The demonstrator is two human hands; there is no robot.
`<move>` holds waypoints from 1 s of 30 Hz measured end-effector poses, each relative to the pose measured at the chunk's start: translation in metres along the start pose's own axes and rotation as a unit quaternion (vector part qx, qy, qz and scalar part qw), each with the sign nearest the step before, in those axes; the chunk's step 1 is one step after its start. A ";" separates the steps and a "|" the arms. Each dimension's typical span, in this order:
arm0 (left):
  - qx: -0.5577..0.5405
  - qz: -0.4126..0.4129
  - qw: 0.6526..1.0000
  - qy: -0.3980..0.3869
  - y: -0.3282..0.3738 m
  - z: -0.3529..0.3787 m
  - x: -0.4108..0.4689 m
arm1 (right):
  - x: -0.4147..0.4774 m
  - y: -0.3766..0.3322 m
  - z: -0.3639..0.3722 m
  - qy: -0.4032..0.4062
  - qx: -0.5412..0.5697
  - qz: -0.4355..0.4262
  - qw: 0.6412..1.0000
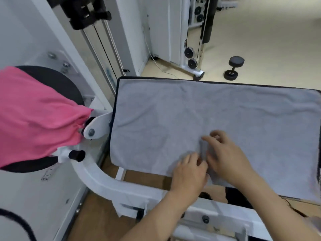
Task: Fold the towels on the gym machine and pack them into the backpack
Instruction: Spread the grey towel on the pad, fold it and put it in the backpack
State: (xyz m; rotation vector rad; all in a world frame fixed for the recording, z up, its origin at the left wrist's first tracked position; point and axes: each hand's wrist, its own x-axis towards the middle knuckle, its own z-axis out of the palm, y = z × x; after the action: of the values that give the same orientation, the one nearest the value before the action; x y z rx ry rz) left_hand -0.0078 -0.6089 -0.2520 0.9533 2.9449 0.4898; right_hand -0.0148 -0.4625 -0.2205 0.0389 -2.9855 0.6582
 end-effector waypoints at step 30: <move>0.015 0.122 0.985 -0.123 0.082 0.021 -0.001 | -0.124 0.123 -0.050 0.167 0.099 0.434 0.880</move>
State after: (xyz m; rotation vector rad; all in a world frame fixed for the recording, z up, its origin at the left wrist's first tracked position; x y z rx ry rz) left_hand 0.0421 -0.5409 -0.2480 1.2850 2.6369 0.3052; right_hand 0.1068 -0.3294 -0.2378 -1.3077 -2.4626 0.9023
